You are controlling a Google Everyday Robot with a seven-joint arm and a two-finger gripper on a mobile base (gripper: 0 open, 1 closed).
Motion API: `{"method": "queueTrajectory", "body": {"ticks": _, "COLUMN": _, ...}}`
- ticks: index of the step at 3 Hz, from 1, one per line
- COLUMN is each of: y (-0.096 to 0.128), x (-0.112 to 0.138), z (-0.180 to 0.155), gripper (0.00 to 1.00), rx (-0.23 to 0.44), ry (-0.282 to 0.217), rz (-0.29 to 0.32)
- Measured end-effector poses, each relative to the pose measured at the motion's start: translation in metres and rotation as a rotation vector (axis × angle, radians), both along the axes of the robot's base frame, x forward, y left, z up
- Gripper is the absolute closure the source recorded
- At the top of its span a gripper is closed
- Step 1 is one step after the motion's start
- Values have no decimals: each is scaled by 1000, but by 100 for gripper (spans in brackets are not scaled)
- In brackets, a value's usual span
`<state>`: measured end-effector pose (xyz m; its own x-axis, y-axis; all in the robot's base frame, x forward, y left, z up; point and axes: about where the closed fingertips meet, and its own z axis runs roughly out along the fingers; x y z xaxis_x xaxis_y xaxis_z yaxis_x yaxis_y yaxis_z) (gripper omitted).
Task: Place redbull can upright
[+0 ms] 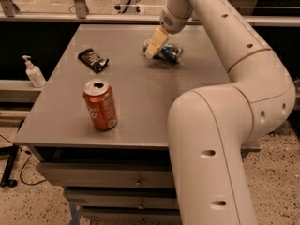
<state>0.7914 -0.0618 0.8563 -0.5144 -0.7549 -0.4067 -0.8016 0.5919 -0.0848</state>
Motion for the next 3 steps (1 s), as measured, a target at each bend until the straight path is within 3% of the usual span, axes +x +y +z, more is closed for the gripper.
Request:
{"method": "queueTrajectory", "body": {"ticks": 2, "y": 12, "x": -3, "z": -20, "gripper": 41, "rx": -71, "ry": 50, "rz": 49}}
{"method": "queueTrajectory", "body": {"ticks": 3, "y": 13, "x": -13, "z": -11, "gripper": 64, "rx": -85, "ry": 61, "rz": 71}}
